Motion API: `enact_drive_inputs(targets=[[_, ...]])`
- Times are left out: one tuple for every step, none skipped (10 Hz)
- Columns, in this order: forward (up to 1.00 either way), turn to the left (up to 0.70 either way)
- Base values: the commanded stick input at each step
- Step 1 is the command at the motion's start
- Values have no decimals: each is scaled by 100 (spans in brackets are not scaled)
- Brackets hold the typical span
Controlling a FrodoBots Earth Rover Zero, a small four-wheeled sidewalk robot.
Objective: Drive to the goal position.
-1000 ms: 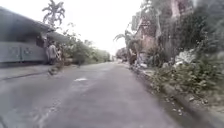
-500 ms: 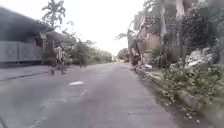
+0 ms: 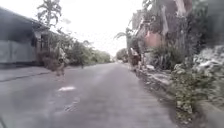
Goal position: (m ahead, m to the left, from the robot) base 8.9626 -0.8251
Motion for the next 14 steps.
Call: enact_drive_inputs(targets=[[100, 6], [100, 6], [100, 6], [100, 6], [100, 6], [100, 6], [100, 6], [100, 6], [100, 6], [100, 6], [100, 6], [100, 6], [100, 6], [100, 6]])
